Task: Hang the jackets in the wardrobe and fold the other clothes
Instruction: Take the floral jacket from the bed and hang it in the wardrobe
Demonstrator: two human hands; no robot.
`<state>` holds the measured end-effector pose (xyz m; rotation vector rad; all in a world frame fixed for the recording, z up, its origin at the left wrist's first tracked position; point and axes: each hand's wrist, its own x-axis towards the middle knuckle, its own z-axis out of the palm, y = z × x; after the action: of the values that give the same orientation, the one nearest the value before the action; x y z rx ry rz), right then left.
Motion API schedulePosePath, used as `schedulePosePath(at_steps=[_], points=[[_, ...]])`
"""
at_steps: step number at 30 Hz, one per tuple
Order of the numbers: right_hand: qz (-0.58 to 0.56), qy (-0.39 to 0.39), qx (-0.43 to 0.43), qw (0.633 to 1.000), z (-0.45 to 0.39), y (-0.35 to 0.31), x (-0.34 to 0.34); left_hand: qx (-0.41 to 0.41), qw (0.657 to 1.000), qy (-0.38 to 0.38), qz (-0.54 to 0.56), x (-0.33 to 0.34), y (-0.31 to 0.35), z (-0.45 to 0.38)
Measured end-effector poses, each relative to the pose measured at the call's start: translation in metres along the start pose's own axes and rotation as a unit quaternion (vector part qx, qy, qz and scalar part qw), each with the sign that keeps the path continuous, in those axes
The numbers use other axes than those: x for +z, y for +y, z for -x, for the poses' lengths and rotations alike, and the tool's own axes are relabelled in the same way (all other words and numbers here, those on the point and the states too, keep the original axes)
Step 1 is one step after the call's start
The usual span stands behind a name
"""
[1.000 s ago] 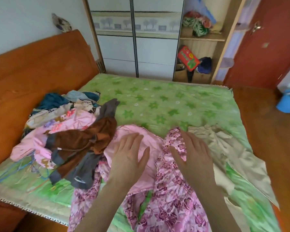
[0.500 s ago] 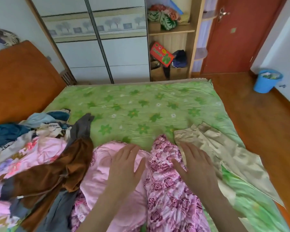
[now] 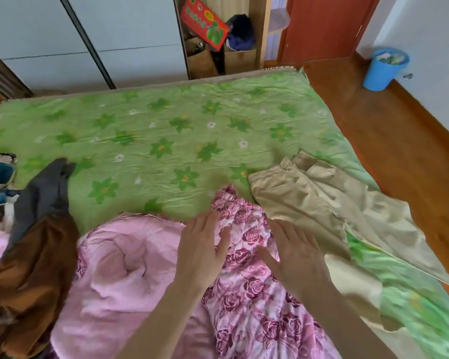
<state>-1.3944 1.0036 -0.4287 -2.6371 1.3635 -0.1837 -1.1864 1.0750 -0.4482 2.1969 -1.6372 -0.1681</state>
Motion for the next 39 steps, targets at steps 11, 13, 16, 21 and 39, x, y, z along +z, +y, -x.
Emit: schedulePosePath(at_steps=[11,13,16,21,39], points=[[-0.069,-0.158,0.213,0.962,-0.048,0.018,0.177,-0.101,0.994,-0.035,0.023,0.179,-0.060,-0.033],[-0.106,-0.163,0.269,0.943,-0.045,0.019,0.197,-0.116,0.989,-0.086,0.007,0.197,-0.069,-0.036],[-0.107,-0.193,0.312,0.924,-0.040,0.021,0.216,-0.126,0.982,-0.141,0.007,0.215,-0.080,-0.039],[-0.078,-0.165,0.284,0.941,-0.035,0.020,0.239,-0.126,0.986,-0.071,0.080,0.220,-0.080,-0.046],[-0.172,-0.043,0.124,0.976,-0.026,-0.023,0.096,0.110,0.976,0.083,0.166,0.034,-0.024,0.028]])
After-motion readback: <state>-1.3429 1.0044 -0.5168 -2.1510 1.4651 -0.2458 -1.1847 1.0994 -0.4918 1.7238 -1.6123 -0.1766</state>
